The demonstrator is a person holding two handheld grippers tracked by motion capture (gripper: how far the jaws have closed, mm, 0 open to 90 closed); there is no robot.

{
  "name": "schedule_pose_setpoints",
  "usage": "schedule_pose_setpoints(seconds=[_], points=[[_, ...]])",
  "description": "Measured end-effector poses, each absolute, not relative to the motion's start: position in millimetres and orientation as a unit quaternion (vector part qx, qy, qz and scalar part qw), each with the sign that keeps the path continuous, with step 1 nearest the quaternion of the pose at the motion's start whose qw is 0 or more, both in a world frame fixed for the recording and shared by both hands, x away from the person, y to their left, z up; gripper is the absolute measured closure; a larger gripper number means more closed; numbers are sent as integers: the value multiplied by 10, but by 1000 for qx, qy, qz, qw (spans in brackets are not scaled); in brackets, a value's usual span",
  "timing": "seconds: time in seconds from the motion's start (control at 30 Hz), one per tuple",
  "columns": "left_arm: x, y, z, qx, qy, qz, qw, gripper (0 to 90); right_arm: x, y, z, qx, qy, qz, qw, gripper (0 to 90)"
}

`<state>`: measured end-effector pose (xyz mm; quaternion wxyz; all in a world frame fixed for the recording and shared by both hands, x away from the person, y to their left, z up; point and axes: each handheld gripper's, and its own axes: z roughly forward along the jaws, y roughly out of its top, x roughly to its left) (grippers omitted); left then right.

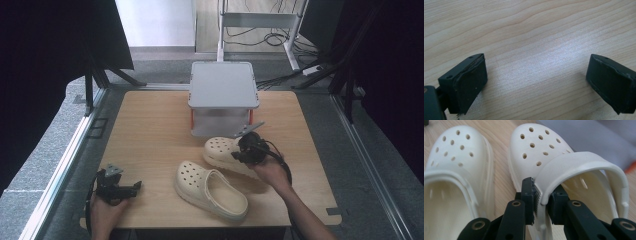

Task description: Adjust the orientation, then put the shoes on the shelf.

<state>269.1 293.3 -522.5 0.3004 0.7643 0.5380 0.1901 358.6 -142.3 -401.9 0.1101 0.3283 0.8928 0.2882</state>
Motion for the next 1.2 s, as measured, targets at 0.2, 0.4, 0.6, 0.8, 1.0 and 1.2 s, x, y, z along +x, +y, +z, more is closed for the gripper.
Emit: schedule_pose_setpoints(seconds=[0.2,0.4,0.6,0.8,1.0,1.2], points=[[2691,2932,-5226,765,537,190,300,33,3563,-1137,-4098,312,898,293,101,767],[2691,2932,-5226,765,537,190,300,33,3499,-1046,-4181,308,903,294,60,769],[2691,2933,-5225,766,536,190,300,33,3469,-1067,-4200,307,905,294,29,708],[2691,2932,-5226,765,537,190,301,33,3541,-1176,-4175,316,896,310,23,492],[2689,2930,-5226,765,537,190,300,33,3480,-1398,-3999,289,898,330,26,305],[2690,2931,-5225,765,536,190,300,34,3401,-1476,-4015,272,902,335,22,256]])
